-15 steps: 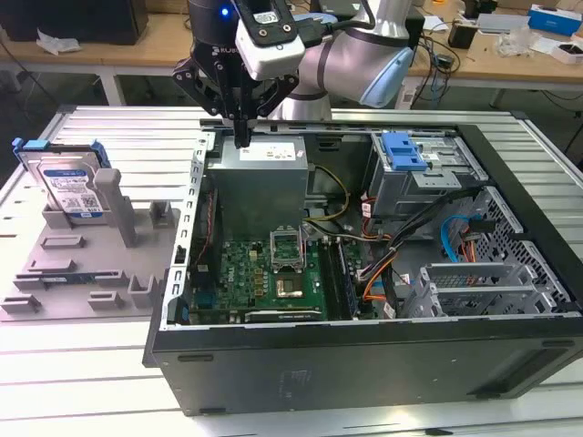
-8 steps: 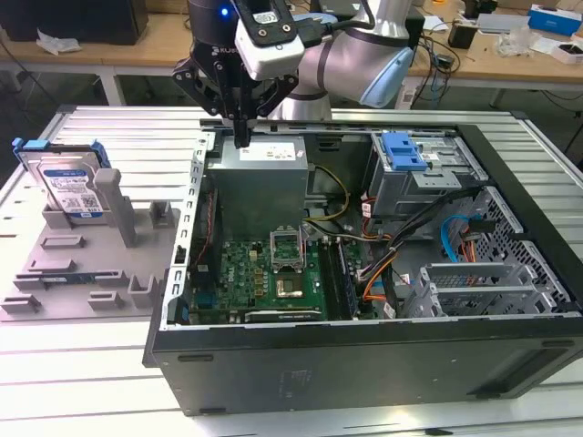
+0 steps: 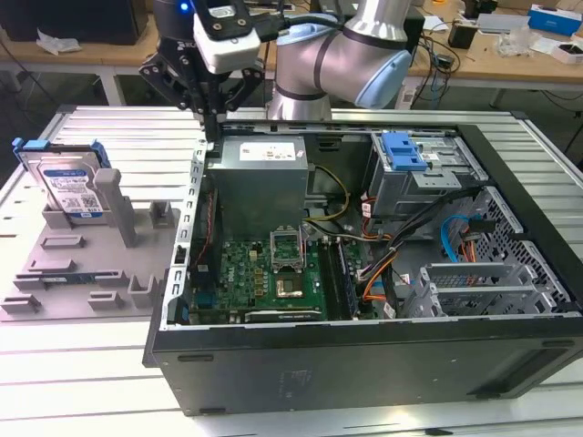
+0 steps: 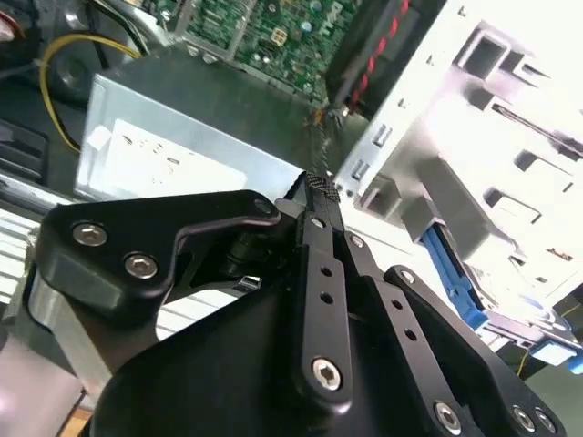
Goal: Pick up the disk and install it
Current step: 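Reach for the disk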
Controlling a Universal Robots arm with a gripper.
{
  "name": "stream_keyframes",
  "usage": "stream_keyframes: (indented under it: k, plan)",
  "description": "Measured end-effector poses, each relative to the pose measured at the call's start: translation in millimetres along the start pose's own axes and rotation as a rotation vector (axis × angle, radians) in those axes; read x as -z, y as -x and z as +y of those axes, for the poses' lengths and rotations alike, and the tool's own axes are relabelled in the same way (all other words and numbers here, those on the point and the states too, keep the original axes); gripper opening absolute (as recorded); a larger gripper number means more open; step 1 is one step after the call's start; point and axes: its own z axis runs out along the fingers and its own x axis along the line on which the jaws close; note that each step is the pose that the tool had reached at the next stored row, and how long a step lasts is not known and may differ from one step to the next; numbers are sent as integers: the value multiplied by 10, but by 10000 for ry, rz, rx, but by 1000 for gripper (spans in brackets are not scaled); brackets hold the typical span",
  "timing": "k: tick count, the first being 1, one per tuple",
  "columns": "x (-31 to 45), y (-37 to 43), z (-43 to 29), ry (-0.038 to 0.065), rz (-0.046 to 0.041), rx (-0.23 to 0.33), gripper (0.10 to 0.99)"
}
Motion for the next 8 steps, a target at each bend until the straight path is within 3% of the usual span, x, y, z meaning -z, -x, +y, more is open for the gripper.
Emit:
stream_keyframes:
  k: [3,8]
  plan:
    - [-3,-78,37,-3,39,-1,106]
    - [-12,-276,128,-9,119,-3,106]
